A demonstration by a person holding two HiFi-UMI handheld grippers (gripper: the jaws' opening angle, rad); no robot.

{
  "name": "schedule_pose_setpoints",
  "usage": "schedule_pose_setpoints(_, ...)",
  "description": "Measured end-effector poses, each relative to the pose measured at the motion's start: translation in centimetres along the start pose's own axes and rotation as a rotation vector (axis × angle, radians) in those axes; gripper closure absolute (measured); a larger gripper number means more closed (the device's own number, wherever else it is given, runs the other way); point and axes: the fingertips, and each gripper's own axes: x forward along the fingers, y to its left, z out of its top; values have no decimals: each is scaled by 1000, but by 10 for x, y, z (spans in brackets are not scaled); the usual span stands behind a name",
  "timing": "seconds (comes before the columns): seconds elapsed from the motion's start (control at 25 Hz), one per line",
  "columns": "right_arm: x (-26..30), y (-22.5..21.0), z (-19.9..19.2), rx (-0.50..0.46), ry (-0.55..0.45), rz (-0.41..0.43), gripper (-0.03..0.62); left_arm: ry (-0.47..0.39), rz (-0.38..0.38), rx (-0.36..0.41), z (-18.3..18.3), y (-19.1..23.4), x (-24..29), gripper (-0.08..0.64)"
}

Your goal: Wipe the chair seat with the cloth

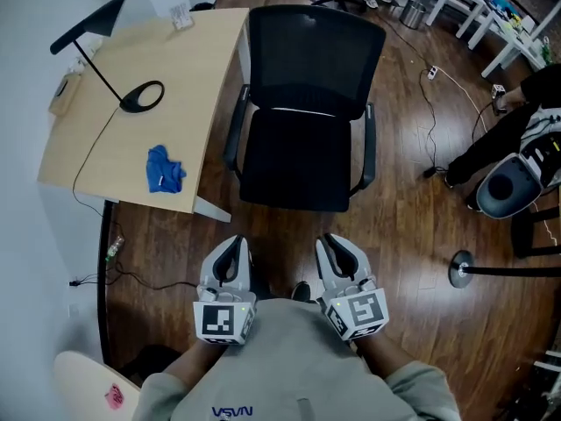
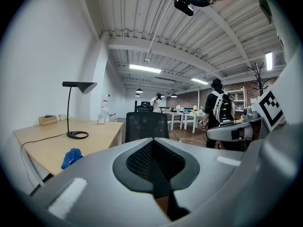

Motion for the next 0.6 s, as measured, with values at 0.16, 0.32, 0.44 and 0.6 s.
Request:
schedule_pose_setpoints(0.16,65,25,22,-39,23,51,529,-6,66,-14,7,68,19,555)
schedule_pose_setpoints(0.32,135,62,39,-91,42,109,526,-3,131,-25,13,144,32,555)
schedule_pose_setpoints(0.44,189,100,43,-137,63,175,526,6,179,-31,10,204,34,555)
schedule_pose_setpoints(0.6,259,153,35,-195,134,283,493,7,261,-51,8,280,30,555)
